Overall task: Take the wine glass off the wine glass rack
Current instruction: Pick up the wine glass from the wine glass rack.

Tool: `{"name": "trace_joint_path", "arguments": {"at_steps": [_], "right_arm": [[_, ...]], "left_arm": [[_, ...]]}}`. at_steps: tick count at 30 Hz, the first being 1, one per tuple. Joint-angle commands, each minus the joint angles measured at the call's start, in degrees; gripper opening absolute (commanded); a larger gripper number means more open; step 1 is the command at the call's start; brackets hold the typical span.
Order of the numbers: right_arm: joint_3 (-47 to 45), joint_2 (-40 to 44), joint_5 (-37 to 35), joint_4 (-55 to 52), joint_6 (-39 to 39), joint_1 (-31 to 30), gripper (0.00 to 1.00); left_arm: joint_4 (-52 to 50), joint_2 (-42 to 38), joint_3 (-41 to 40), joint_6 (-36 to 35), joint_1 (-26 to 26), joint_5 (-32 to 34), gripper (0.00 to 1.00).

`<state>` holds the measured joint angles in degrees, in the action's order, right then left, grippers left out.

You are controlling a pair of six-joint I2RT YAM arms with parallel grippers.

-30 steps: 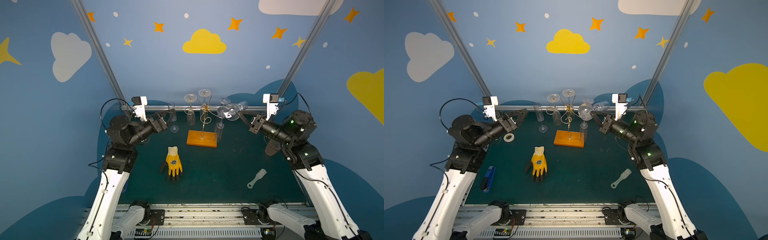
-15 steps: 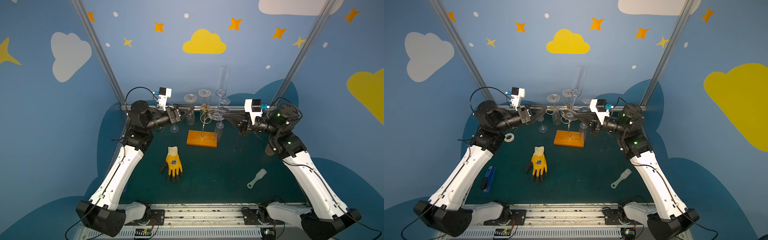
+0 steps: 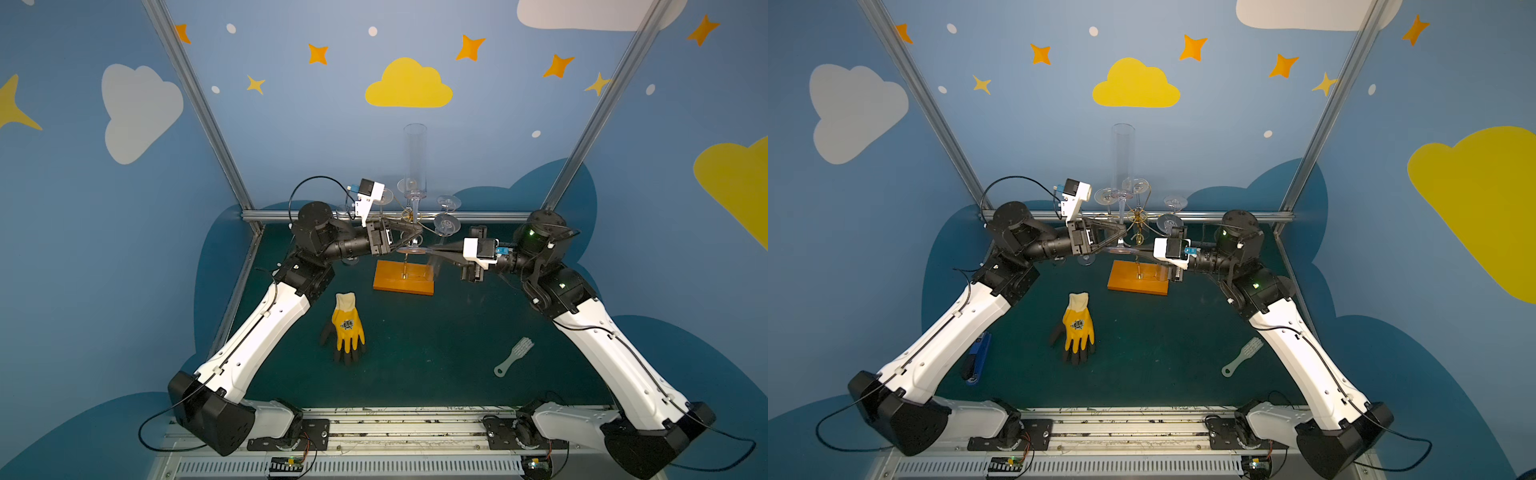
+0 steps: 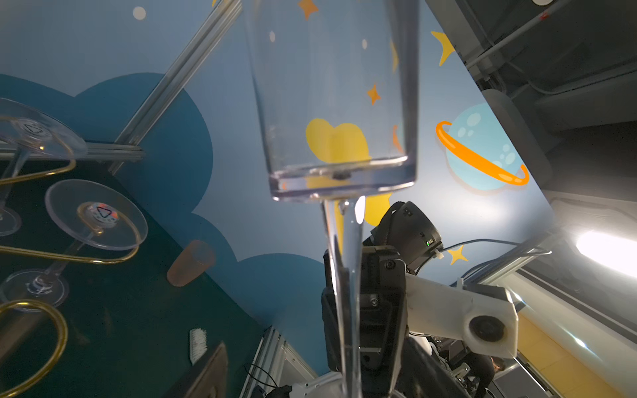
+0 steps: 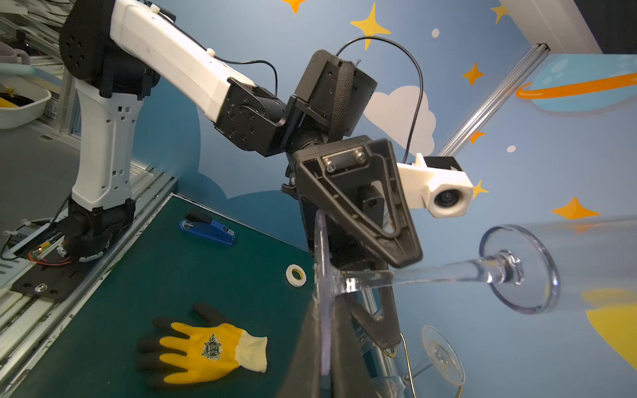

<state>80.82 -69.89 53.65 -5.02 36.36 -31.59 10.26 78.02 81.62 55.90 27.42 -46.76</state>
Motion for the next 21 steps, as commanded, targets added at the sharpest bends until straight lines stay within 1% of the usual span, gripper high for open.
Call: {"name": "trace_joint_path", "arguments": {"at_steps": [1, 6, 12, 17, 18, 20, 21], "right_arm": [[0.04, 0.63, 1.17, -1.61, 4.14, -0.44, 0.00], [0.89, 0.96, 1.73, -7.50, 8.25, -0.50, 0.00], [0.35, 2.16, 1.03, -9.86, 10.67, -0.59, 0.00], [-0.38, 2.83, -0.16, -12.40, 14.04, -0.58, 0.00], [-0.26, 2.92, -0.36, -13.15, 14.72, -0.60, 0.00], [-0.10, 3.16, -0.91, -14.01, 15.41, -0.61, 0.00], [-0.30, 3.38, -1.51, -13.68, 15.05, -0.58, 0.13]], "left_arm": [[3.19, -0.25, -0.68, 0.53, 0.39, -0.88, 0.64], [4.35, -0.87, -2.43, 1.65, 0.53, 0.08, 0.43], [3.21, -0.89, -2.79, 1.75, 1.18, 0.51, 0.23], [2.77, 0.21, -2.92, 2.37, 3.08, 1.37, 0.05], [2.58, 0.46, -2.79, 2.27, 3.47, 1.56, 0.03], [2.24, 0.76, -2.46, 1.95, 4.19, 2.03, 0.03], [1.98, 0.81, -2.35, 1.70, 4.30, 2.36, 0.03]]}}
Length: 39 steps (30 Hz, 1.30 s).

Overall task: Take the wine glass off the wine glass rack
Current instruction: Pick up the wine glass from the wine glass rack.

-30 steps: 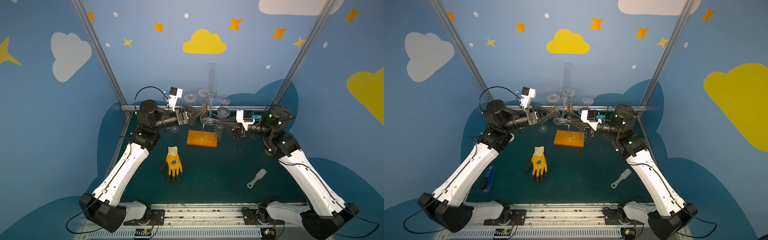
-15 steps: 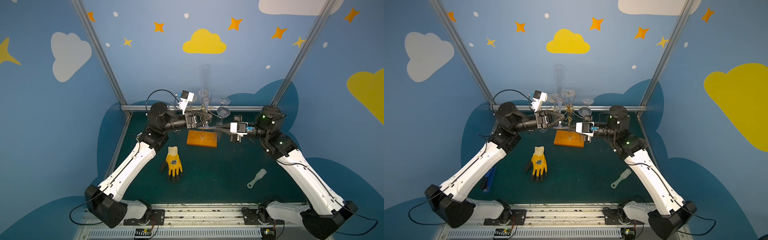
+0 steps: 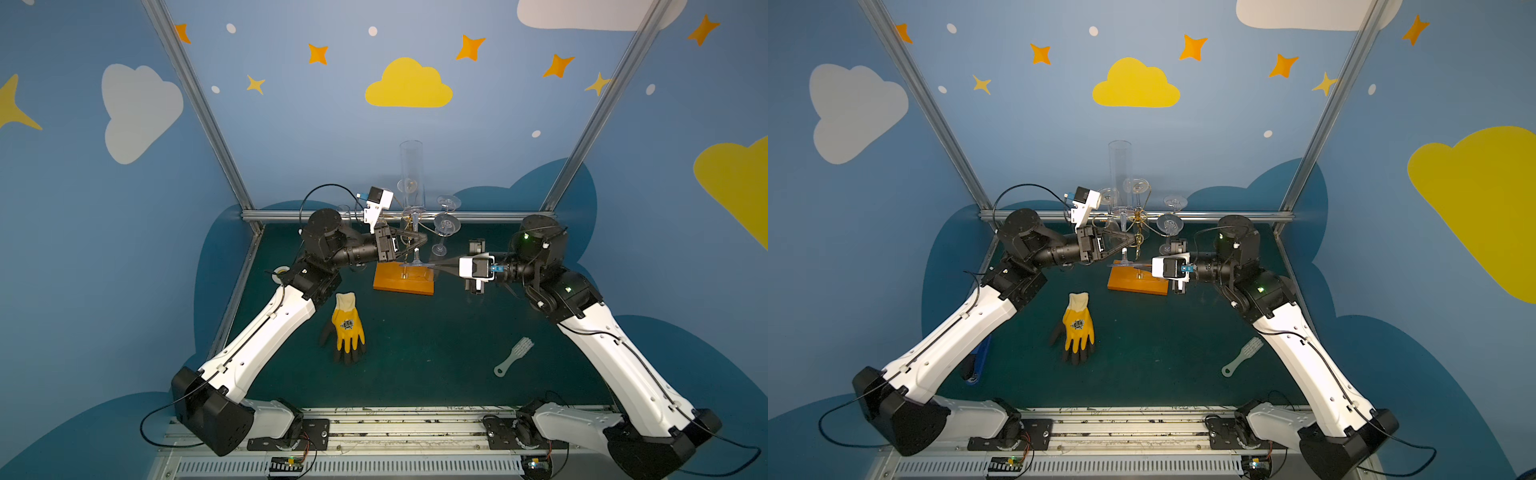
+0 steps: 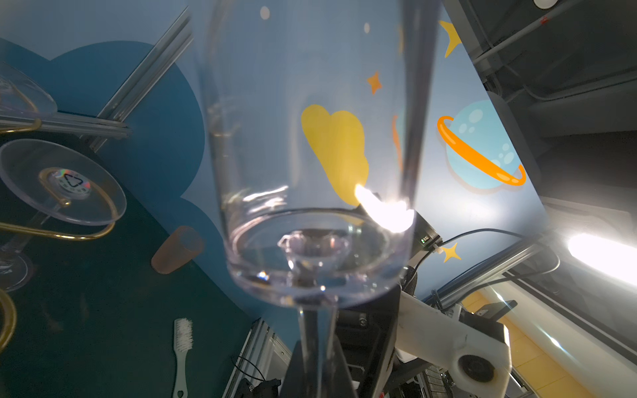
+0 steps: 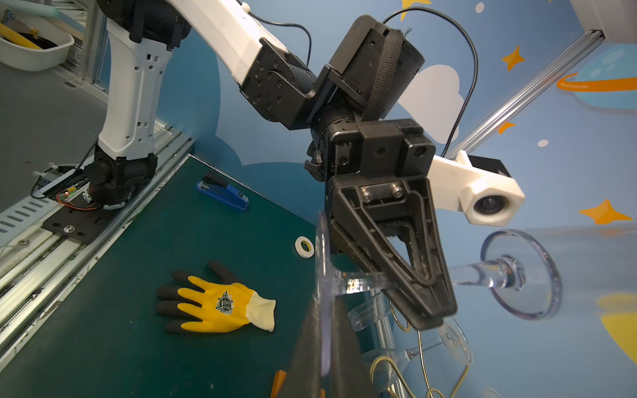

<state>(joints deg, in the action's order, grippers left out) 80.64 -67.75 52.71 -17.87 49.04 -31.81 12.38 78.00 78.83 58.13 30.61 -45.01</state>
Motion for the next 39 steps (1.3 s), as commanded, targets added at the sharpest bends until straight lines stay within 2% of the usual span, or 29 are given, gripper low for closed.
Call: {"name": "trace_joint_path", "arguments": {"at_steps": [1, 2, 3, 4, 6, 9, 12, 17, 23, 25, 28, 33, 39], "right_arm": [[-0.34, 1.60, -1.33, -0.25, 1.84, -0.38, 0.37], [-0.54, 2.03, -2.10, -0.07, 1.25, -0.37, 0.57], [-0.68, 2.45, -2.69, 0.11, 0.55, -0.36, 0.70], [-0.91, 3.06, -3.38, 0.47, -0.04, -0.31, 0.78], [-2.38, 4.83, -5.17, 2.85, -1.34, -0.32, 0.83], [-6.54, 8.22, -9.61, 11.69, -6.29, -0.12, 0.85], [-9.35, 10.71, -12.13, 18.86, -12.09, 0.24, 0.86], [-9.74, 10.33, -16.03, 29.37, -29.02, 0.21, 0.86], [-1.77, 5.54, -27.74, 27.73, -47.93, 0.22, 0.85], [0.57, 4.06, -27.30, 26.80, -51.74, 0.16, 0.86], [5.34, 1.33, -26.10, 22.61, -57.49, -0.28, 0.86], [11.57, -3.12, -21.68, 17.87, -63.70, -1.39, 0.84], [15.21, -7.19, -22.72, 13.32, -62.65, -5.59, 0.81]], "left_arm": [[-0.18, 0.63, 0.38, -0.98, 1.20, 1.20, 0.03], [-0.14, 0.35, 0.09, -1.59, 1.20, 2.23, 0.03], [0.15, -0.04, -0.30, -2.29, 1.30, 3.37, 0.03], [0.33, -0.51, -0.81, -3.32, 1.25, 4.87, 0.03], [-0.78, -1.64, -1.39, -6.10, 1.29, 8.00, 0.03], [-4.63, -3.68, -1.40, -11.82, 1.36, 12.72, 0.03], [-9.59, -6.13, -1.21, -20.71, 1.38, 17.22, 0.03], [-18.58, -9.42, 0.44, -38.43, 1.38, 25.25, 0.03], [-22.24, -12.09, -0.14, -53.29, 1.38, 31.21, 0.03], [-23.08, -12.95, -0.79, -57.83, 1.38, 34.28, 0.03], [-23.22, -14.43, -2.42, -63.99, 1.38, 35.25, 0.03], [-20.94, -16.36, -5.18, -69.57, 1.22, 36.91, 0.03], [-19.90, -16.91, -6.96, -71.96, 1.28, 35.70, 0.03]]}}
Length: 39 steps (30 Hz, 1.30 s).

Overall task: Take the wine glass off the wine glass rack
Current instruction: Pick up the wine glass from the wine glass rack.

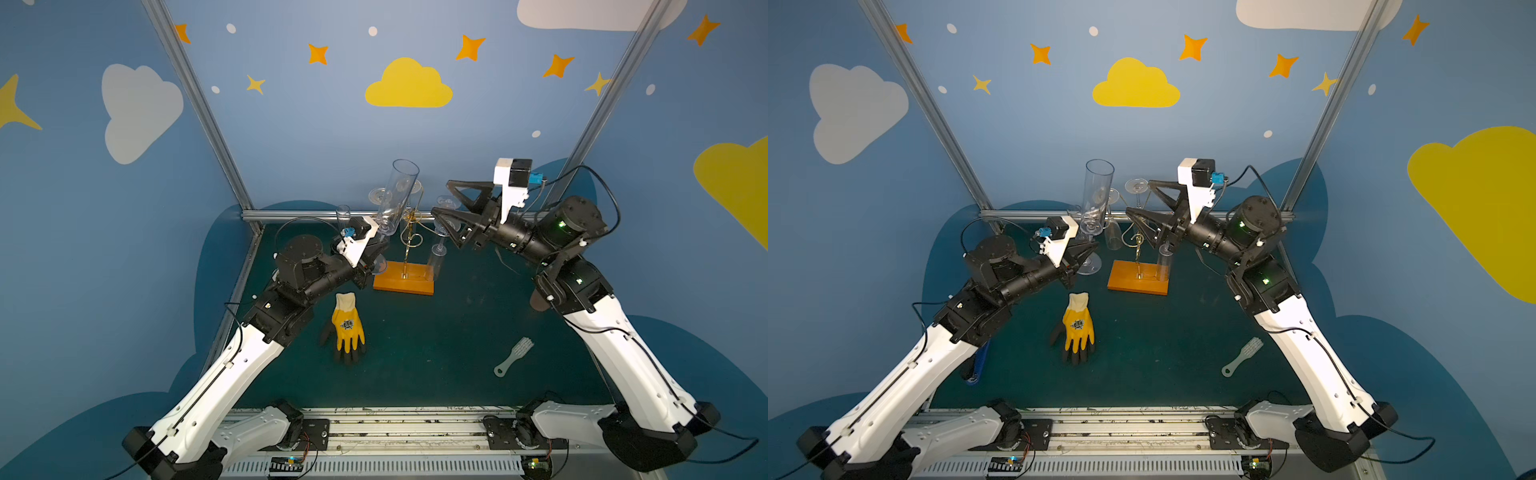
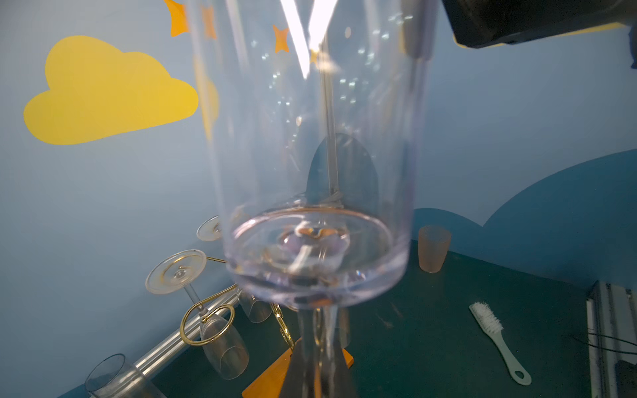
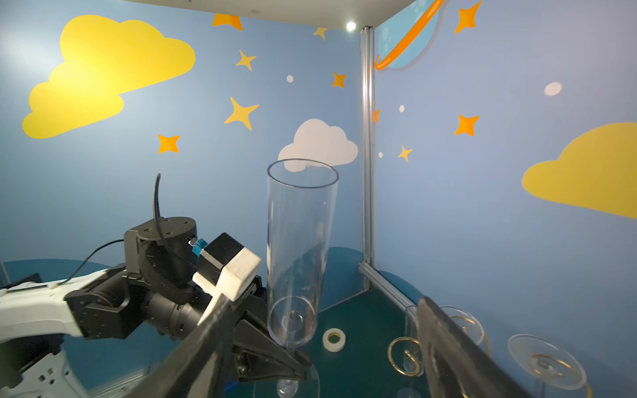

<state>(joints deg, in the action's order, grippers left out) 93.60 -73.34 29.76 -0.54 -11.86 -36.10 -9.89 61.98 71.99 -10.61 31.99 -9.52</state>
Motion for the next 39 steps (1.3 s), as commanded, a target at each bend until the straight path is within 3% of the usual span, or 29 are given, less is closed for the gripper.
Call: {"name": "trace_joint_path", "arguments": {"at_steps": [1, 10, 28, 33, 39], "right_arm": [[2.93, -2.58, 0.33, -4.61, -1.77, -2.08, 0.81], [8.95, -8.83, 0.05, -5.61, -0.34, -6.83, 0.81], [10.56, -11.96, -1.82, 0.28, -1.68, -7.66, 0.80], [10.75, -13.71, -1.78, 3.75, -4.42, -7.67, 0.75], [10.87, -14.64, -1.10, 5.80, -5.63, -7.67, 0.61]], "left_arm": [[2.58, -1.02, -0.39, -3.42, -0.10, 0.19, 0.03], [2.48, -2.01, -1.19, -3.81, -0.09, -0.59, 0.03], [0.51, -2.06, -1.24, -1.84, 0.00, -0.76, 0.03], [-0.74, -1.75, -0.64, -1.69, 0.00, -0.85, 0.03], [-1.62, -1.28, -0.31, -1.95, 0.03, -0.64, 0.03]]}}
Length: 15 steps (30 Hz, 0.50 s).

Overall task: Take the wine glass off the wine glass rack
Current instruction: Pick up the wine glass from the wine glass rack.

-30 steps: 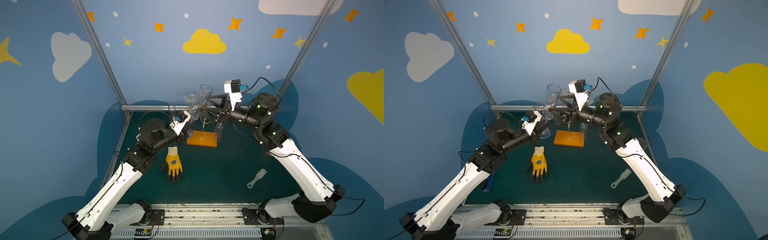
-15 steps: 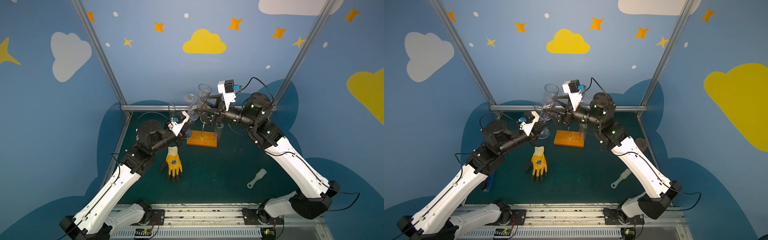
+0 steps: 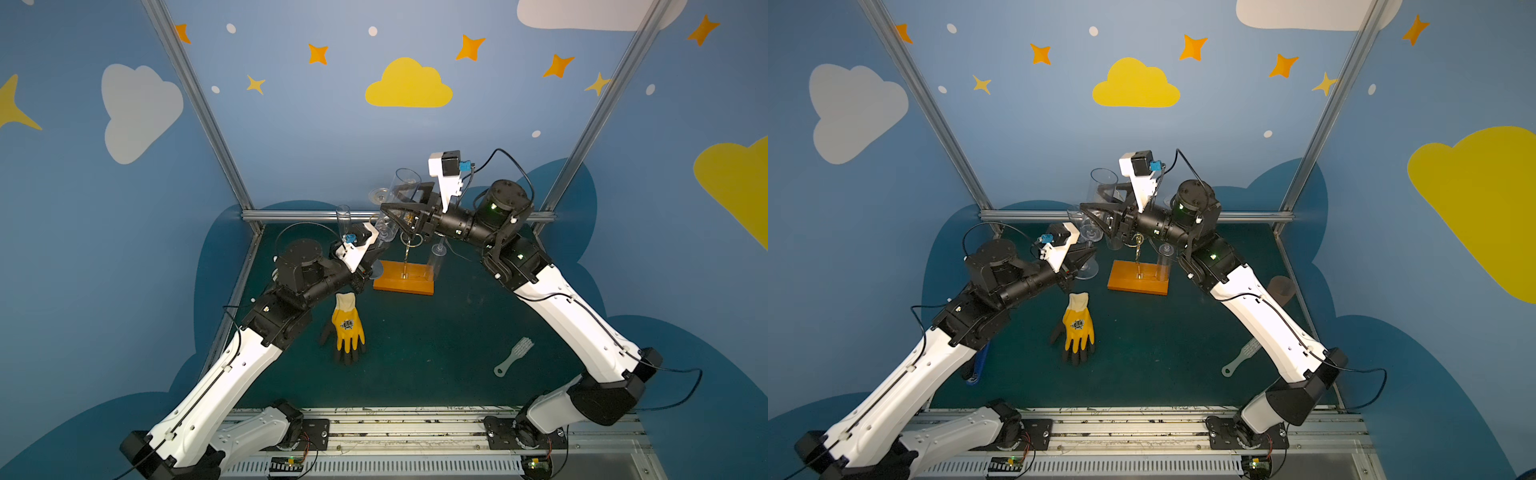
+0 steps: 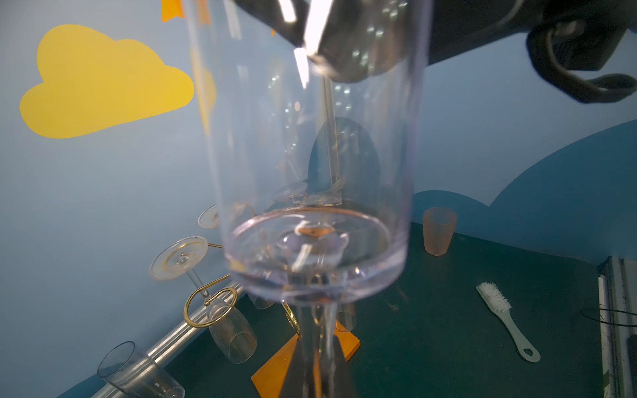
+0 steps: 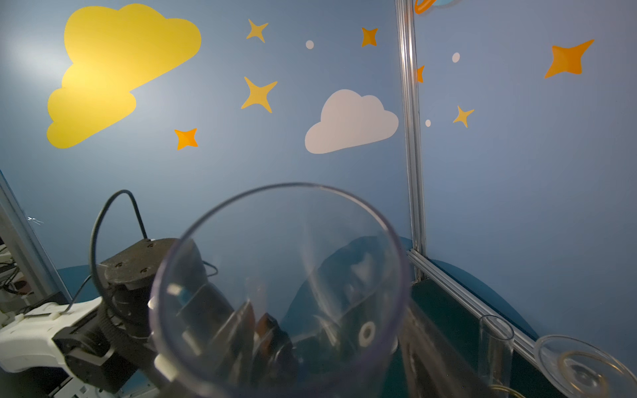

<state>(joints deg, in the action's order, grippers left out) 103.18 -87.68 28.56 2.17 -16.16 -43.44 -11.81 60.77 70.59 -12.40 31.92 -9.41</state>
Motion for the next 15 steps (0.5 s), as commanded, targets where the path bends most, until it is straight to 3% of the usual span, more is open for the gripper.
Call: {"name": "trace_joint_path", "arguments": {"at_steps": [1, 8, 10, 15], "right_arm": [[1.31, -0.45, 0.14, 3.18, -1.35, -0.33, 0.58], [1.36, -0.66, 0.94, 3.19, -0.78, -0.32, 0.35], [1.15, -0.57, 1.08, 3.29, -0.72, -0.28, 0.32], [0.55, -0.23, 1.82, 3.49, 0.13, -0.22, 0.30]], "left_arm": [[0.21, -0.02, 1.04, -0.16, 0.05, -0.64, 0.03], [0.48, 0.31, 0.60, 0.01, 0.07, -0.36, 0.03], [0.56, 0.31, 0.52, -0.20, 0.07, -0.17, 0.07], [2.31, -1.39, -1.33, -0.60, 0.07, 0.28, 0.53]]}}
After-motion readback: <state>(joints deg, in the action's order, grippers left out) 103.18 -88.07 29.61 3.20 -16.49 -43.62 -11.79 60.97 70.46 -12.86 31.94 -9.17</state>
